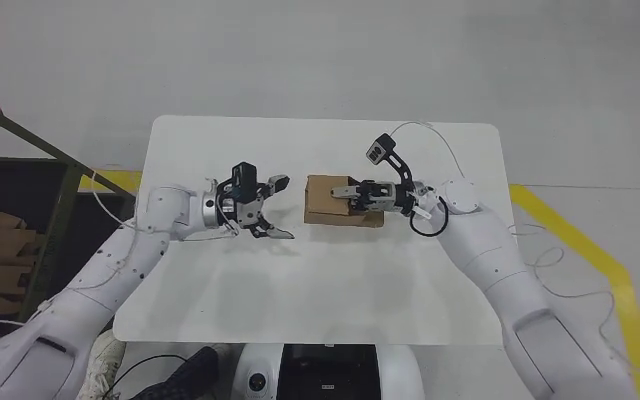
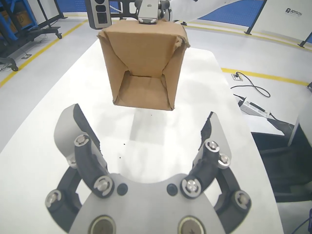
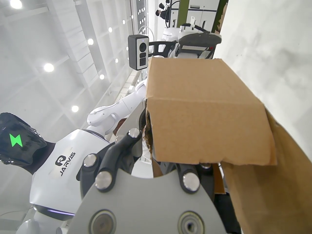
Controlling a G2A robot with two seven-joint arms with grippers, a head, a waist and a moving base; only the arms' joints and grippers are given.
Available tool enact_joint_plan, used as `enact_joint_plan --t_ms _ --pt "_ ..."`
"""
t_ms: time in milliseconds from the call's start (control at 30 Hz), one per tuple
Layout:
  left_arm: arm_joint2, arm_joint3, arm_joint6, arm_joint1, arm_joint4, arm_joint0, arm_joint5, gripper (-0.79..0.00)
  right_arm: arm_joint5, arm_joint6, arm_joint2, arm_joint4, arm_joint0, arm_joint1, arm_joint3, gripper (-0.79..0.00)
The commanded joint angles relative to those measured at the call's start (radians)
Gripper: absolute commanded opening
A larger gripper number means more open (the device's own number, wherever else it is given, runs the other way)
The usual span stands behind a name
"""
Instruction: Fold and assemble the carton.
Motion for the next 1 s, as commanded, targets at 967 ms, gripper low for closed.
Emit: enact_joint_plan --t_ms 967 --pt "0.139 0.143 0.191 -0.076 0.079 -0.101 0.074 0.0 -0.03 -0.001 0.002 -0.035 0.004 -0.032 0.006 -0.785"
